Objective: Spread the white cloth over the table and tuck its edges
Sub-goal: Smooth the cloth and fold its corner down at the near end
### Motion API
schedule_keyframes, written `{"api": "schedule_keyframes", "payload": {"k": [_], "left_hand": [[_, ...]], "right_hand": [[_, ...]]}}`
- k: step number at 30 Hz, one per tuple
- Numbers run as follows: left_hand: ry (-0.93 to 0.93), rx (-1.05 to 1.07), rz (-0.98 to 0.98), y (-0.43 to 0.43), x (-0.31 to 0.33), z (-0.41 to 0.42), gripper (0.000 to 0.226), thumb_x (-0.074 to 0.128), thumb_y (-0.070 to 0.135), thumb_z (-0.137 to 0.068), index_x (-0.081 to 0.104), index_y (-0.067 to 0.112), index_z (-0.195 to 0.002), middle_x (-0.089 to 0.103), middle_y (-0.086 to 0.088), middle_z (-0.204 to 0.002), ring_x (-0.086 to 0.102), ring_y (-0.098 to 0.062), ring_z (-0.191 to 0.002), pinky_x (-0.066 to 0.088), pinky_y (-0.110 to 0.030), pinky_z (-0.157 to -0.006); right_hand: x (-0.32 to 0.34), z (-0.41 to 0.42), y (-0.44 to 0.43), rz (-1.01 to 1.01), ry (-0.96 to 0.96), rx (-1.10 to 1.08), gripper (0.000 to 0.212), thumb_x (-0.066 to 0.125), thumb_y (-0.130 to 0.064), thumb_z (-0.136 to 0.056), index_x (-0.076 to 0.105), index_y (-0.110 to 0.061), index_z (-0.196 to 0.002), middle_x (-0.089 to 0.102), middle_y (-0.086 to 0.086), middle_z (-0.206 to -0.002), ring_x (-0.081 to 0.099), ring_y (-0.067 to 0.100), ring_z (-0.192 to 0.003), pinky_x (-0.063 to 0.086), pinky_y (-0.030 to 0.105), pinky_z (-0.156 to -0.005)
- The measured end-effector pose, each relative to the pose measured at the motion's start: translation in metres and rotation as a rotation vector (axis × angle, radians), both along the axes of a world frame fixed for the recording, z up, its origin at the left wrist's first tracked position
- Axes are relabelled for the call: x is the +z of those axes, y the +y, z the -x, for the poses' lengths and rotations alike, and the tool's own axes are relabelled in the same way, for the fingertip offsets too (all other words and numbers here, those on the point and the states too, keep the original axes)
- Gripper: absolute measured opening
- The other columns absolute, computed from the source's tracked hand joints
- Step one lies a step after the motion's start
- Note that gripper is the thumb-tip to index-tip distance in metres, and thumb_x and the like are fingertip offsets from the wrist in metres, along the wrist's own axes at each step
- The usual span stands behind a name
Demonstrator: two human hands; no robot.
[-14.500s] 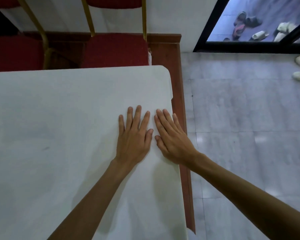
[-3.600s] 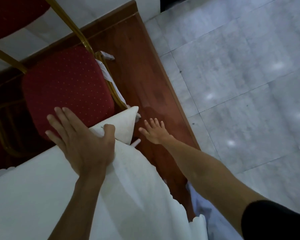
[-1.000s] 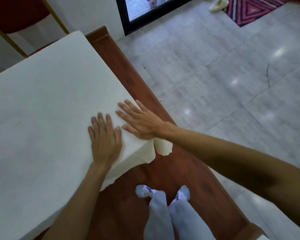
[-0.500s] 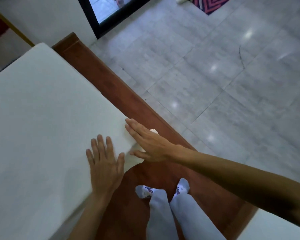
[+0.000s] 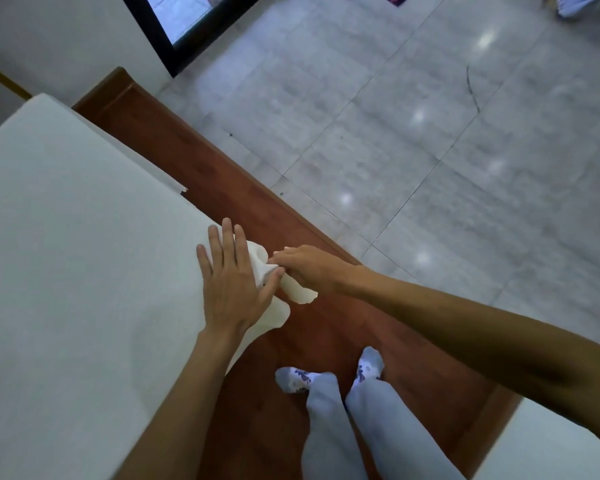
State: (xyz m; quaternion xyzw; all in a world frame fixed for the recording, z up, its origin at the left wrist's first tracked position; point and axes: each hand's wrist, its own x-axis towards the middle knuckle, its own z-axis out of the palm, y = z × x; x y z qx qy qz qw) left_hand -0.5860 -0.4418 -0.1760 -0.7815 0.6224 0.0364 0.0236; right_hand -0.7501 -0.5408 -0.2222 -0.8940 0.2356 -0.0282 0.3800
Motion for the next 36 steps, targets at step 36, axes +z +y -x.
{"api": "schedule_keyframes", "payload": {"k": [36], "left_hand": [[-0.051, -0.004, 0.124, -0.004, -0.002, 0.007, 0.055, 0.046, 0.053, -0.097, 0.054, 0.021, -0.141, 0.026, -0.015, -0.164, 0.017, -0.042, -0.152, 0.014, -0.065, -0.120]], "right_hand": [[-0.006, -0.045, -0.093, -0.001, 0.266, 0.148, 0.010, 0.063, -0.022, -0.100, 0.071, -0.021, -0.106, 0.074, -0.006, -0.101, 0.063, 0.012, -0.093, 0.055, 0.043, -0.087]]}}
